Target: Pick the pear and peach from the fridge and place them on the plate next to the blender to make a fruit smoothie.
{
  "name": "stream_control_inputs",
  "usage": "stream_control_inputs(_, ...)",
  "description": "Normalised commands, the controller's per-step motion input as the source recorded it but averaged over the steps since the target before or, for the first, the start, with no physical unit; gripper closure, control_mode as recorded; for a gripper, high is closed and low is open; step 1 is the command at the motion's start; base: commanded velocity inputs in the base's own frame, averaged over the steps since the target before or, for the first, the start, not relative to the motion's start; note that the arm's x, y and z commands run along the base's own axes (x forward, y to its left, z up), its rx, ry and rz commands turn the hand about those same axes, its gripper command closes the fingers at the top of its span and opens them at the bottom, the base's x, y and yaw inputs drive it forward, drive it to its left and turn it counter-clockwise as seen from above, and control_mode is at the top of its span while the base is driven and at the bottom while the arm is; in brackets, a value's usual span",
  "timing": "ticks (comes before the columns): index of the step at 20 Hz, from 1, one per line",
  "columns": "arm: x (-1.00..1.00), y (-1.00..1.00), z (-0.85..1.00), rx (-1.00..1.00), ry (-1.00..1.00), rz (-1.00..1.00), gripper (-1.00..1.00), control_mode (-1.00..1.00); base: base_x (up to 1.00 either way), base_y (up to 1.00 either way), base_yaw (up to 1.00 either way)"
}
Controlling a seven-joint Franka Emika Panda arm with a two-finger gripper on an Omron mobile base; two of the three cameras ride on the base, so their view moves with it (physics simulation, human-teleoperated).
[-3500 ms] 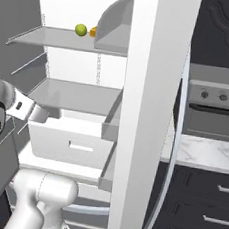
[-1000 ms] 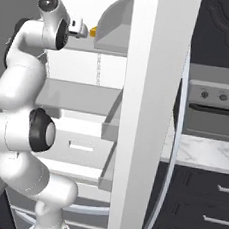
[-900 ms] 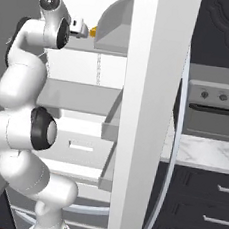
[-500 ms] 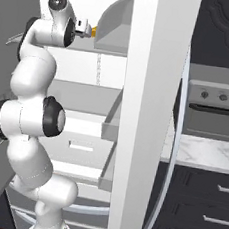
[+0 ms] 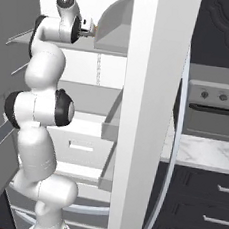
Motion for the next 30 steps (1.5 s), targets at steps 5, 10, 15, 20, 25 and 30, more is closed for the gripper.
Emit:
stream_control_inputs(5,0.49,0.18,-0.05,0.00,0.00,-0.01,-1.00,-1.00,0.00,0.00,0.00)
stream_control_inputs(10,0.49,0.20,-0.03,0.00,0.00,-0.02,-1.00,-1.00,0.00,0.00,0.00)
stream_control_inputs(15,0.39,0.05,-0.07,0.00,0.00,0.00,-1.00,-1.00,0.00,0.00,0.00)
stream_control_inputs(20,0.32,0.01,-0.04,0.00,0.00,0.00,-1.00,-1.00,0.00,0.00,0.00)
stream_control_inputs(25,-0.05,0.03,-0.28,0.00,0.00,0.00,1.00,-1.00,0.00,0.00,0.00)
stream_control_inputs(30,-0.15,0.00,-0.41,0.00,0.00,-0.01,1.00,-1.00,0.00,0.00,0.00)
